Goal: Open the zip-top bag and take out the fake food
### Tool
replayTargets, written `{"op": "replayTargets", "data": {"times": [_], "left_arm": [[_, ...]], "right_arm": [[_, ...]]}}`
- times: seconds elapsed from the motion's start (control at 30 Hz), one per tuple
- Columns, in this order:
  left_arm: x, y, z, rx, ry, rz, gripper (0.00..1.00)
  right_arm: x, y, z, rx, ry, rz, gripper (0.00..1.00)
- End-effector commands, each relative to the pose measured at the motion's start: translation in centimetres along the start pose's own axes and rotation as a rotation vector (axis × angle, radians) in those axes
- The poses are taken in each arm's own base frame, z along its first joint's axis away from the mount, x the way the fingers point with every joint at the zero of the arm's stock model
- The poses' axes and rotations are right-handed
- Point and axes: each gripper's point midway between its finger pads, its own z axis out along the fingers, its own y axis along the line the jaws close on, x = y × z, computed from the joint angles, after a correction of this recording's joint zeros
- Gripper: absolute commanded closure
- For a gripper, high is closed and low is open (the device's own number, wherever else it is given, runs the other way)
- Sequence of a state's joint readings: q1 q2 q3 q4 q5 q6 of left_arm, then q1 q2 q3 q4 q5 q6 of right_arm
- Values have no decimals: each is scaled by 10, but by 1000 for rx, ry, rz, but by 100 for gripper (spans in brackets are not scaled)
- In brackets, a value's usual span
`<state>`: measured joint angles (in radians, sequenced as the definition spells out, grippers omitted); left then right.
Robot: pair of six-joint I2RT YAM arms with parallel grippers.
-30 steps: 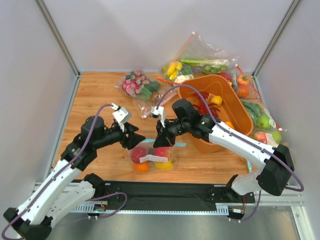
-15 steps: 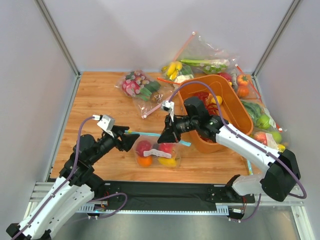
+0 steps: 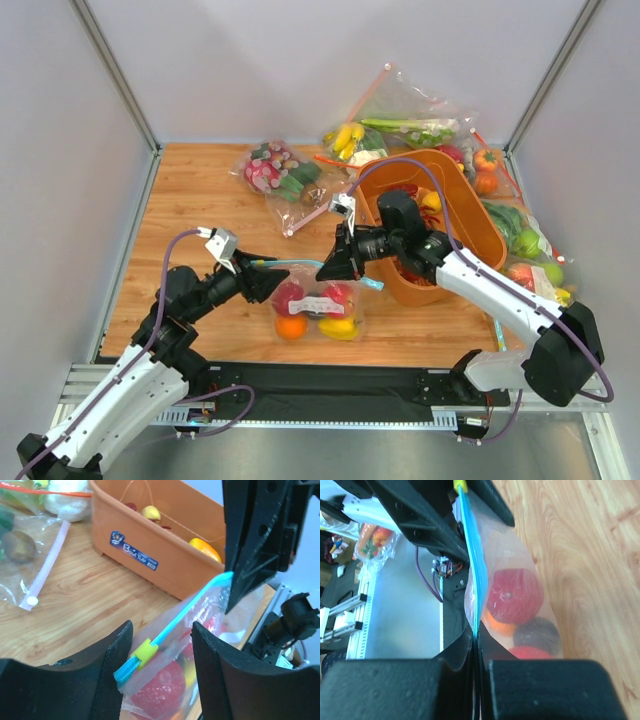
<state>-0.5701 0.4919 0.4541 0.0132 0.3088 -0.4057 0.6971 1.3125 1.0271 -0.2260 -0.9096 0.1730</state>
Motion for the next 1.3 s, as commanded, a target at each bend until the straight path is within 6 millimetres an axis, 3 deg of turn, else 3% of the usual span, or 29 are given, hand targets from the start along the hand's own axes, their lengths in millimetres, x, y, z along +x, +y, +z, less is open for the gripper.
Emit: {"op": "replayTargets", "data": {"times": [0.0, 0.17, 0.4, 0.47, 0.6, 0.63, 0.7, 0.73, 0.77, 0.83, 0.87, 0.93, 0.97, 1.2, 1.27], "left_arm": [[-2, -17, 0, 91, -11, -17, 41], [5, -23, 1, 141, -37, -75, 41], [12, -22, 3, 144, -10, -75, 65], [16, -24, 3, 156, 14, -84, 99], [11, -30, 4, 178, 48, -70, 100], [17, -30, 2, 178, 92, -71, 100], [11, -35, 4, 198, 119, -22, 100], [21, -34, 1, 193, 184, -29, 100], [11, -39, 1, 210, 189, -9, 100], [19, -43, 4, 250, 260, -4, 100], [11, -49, 5, 278, 261, 7, 100], [19, -51, 6, 306, 330, 5, 100], [13, -54, 7, 320, 330, 16, 100], [19, -58, 8, 378, 439, 43, 100], [22, -56, 6, 372, 455, 44, 100]], "right_arm": [[-34, 21, -13, -69, -115, -90, 100], [-35, 20, -14, -87, -118, -78, 100], [-27, 17, -12, -91, -105, -58, 100], [-22, 13, -9, -85, -95, -37, 100], [-18, 7, -7, -69, -71, -14, 98], [-17, 7, -8, -65, -62, -14, 91], [-21, 6, -12, -35, -57, -41, 77], [-26, 9, -14, -26, -60, -70, 64], [-22, 8, -16, -12, -39, -59, 57], [-35, 9, -19, 9, -46, -108, 43], [-37, 11, -20, 11, -44, -109, 41], [-41, 11, -16, 12, -50, -130, 37], [-42, 12, -14, 12, -55, -143, 36], [-31, 8, 20, -32, 9, -141, 37], [-32, 8, 27, -35, 13, -149, 55]]}}
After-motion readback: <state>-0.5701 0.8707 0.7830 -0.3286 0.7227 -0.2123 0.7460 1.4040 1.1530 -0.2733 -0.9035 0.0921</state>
